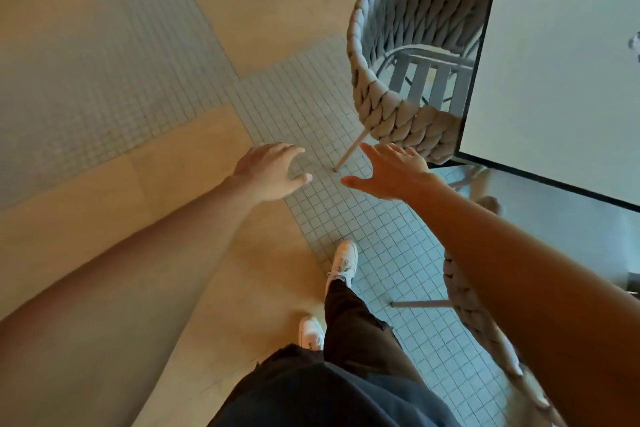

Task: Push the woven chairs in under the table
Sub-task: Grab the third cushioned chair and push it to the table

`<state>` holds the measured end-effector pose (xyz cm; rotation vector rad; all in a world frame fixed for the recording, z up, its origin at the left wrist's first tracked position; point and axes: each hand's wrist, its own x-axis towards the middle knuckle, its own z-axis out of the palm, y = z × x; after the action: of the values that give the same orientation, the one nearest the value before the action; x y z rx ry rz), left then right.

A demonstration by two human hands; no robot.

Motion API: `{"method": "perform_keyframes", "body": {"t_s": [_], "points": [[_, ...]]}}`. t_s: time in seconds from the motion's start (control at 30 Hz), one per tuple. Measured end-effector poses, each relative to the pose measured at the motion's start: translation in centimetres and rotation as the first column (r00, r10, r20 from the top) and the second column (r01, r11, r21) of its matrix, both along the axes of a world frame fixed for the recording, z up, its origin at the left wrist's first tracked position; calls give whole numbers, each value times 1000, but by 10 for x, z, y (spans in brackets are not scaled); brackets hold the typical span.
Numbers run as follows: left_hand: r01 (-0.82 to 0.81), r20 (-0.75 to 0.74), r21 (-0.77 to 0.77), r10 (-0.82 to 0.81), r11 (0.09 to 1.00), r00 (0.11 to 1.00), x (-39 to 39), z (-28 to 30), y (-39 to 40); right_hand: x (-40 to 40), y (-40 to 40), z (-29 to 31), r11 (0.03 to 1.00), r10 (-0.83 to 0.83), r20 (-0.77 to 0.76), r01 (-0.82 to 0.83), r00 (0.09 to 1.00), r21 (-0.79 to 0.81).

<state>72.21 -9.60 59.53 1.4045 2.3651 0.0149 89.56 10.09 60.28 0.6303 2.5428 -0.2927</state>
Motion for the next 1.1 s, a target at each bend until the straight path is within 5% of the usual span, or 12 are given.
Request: {"method": "perform_keyframes", "body": {"t_s": [0.53, 1.1], "points": [[-123, 18, 67, 122, 990, 992, -161, -2, 134, -181, 143, -8, 991, 133, 23, -133, 991, -5], [105, -23, 55, -104, 993, 994, -443, 23, 247, -419, 214, 2, 998, -55, -14, 55, 998, 41]]}}
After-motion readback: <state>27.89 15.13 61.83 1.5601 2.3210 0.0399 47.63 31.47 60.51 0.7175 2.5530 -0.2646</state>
